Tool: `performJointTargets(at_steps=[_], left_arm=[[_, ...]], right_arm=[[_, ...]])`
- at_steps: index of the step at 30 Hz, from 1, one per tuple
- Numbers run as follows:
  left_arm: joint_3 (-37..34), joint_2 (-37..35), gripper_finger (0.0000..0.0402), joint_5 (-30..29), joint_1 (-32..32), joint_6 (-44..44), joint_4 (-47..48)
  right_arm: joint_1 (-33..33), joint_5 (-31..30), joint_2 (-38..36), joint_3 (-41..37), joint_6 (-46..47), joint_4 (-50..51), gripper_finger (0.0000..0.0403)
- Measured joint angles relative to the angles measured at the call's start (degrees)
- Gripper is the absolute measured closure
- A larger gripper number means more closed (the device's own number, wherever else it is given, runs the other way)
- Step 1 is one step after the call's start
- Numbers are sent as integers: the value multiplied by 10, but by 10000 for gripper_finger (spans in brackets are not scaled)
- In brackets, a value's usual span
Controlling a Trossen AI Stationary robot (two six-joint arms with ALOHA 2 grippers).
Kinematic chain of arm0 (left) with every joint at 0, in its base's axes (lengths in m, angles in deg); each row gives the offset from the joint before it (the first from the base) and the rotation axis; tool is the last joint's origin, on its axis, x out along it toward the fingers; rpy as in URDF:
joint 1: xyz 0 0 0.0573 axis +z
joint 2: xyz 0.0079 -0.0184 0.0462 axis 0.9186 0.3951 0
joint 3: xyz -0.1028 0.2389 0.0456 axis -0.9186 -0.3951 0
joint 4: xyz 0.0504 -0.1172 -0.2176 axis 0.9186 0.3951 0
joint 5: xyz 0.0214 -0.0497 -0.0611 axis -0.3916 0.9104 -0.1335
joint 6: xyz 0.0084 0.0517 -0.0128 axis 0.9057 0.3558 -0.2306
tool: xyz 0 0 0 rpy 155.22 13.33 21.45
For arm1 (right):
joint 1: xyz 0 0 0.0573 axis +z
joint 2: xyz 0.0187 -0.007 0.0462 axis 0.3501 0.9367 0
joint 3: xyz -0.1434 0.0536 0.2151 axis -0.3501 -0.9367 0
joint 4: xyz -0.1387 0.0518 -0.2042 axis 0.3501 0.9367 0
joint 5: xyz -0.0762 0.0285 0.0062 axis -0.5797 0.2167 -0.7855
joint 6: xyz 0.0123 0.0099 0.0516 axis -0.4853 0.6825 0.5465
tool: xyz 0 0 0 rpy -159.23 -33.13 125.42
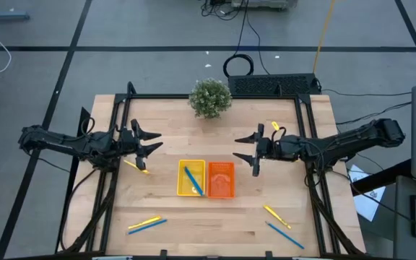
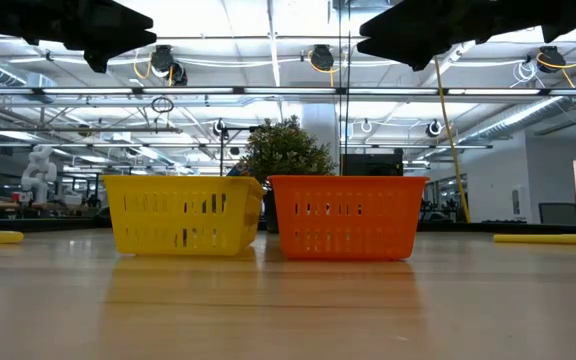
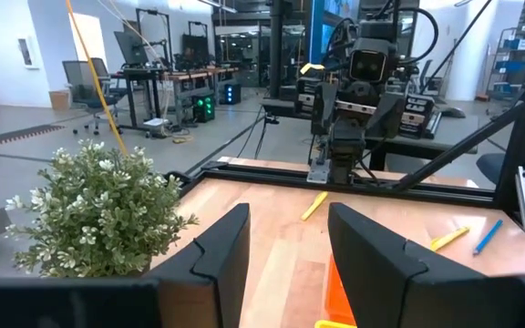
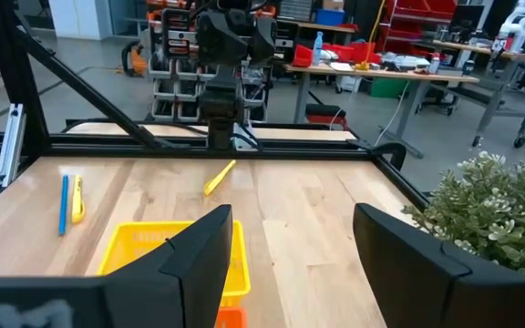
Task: Sort pens & pencils
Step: Put the right blue pencil into the yellow bin
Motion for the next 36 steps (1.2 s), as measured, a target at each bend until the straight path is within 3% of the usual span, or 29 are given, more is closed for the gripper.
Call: performJointTargets(at_steps=[4, 9, 16, 22, 26, 31, 36], left_arm=[[0, 0, 245, 0, 0, 0, 0], [0, 0, 245, 0, 0, 0, 0], [0, 0, 245, 0, 0, 1, 0], [0, 0, 245, 0, 0, 1, 0], [0, 0, 245, 0, 0, 1, 0], [0, 0, 245, 0, 0, 0, 0], [1, 0, 245, 0, 0, 0, 0]], right_arm=[[0, 6, 1, 0, 21, 0, 181], [26, 85, 36, 0, 115, 14, 181], [160, 92, 114, 1, 284, 65, 182], [290, 29, 168, 96, 472, 289, 203], [344, 26, 216, 183, 594, 444, 218], [370, 121, 274, 251, 728, 530, 230], [372, 217, 317, 263, 827, 583, 239]])
